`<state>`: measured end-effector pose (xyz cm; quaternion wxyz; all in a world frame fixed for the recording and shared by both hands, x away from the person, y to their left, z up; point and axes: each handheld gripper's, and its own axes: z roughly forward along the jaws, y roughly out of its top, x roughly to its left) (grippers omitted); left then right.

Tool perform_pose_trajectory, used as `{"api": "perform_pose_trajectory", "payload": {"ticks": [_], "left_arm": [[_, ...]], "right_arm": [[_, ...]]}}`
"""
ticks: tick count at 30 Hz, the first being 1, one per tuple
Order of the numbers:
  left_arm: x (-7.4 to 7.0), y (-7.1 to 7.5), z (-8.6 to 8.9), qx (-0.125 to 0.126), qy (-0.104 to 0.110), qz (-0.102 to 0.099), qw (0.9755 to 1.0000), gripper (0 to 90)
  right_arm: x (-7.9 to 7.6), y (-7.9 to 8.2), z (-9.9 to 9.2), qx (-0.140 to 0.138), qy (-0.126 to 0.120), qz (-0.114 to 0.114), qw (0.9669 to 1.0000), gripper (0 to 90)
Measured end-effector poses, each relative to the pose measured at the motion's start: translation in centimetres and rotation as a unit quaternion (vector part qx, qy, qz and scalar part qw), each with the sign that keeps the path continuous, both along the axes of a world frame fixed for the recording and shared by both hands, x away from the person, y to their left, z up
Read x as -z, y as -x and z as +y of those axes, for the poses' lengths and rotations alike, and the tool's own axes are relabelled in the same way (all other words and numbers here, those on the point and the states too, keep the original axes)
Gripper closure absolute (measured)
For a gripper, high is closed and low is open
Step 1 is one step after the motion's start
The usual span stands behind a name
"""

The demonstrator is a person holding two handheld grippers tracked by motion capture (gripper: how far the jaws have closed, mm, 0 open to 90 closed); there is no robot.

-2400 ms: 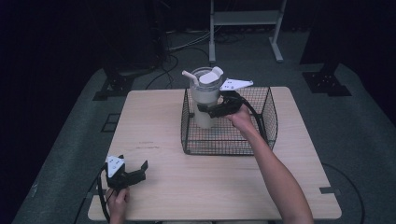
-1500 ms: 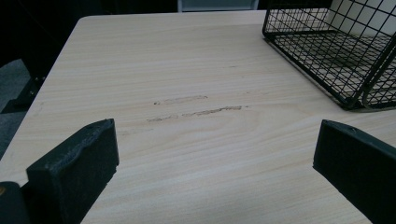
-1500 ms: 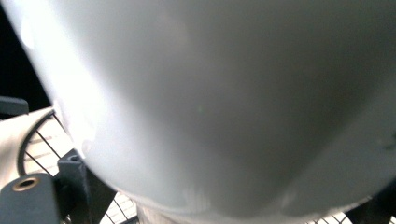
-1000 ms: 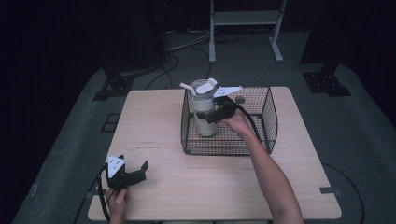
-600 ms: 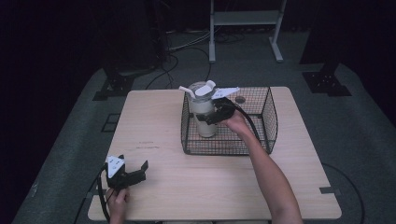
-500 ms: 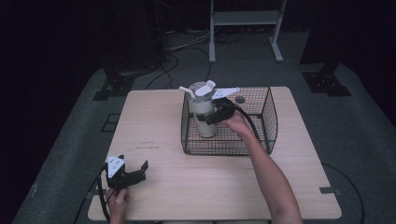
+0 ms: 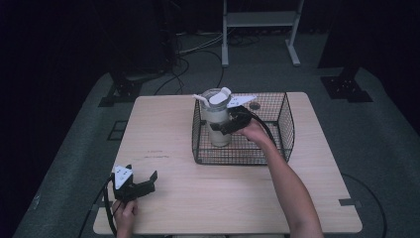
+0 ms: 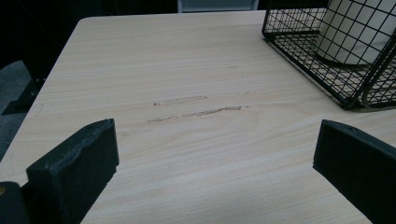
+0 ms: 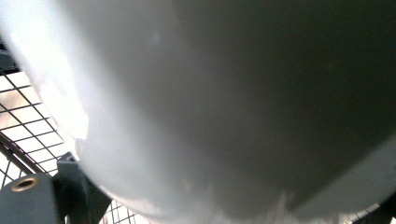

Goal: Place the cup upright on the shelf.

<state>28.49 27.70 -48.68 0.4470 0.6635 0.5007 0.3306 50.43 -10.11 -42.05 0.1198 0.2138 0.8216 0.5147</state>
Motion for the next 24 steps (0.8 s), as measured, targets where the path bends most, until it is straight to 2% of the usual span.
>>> {"api": "perform_pose_trajectory", "payload": {"ticks": [11,24], "left_arm": [[0.0,0.0,0.0,0.000,-0.003,-0.001,1.0000,0.0],[0.0,0.0,-0.1,0.000,-0.003,-0.001,1.0000,0.0]], "right_arm": [[0.4,0.3,-0.5,-0.001,-0.012,-0.006,0.9999,7.9],[0.4,0.6,-1.1,-0.002,-0.008,-0.009,0.9999,7.8]]}}
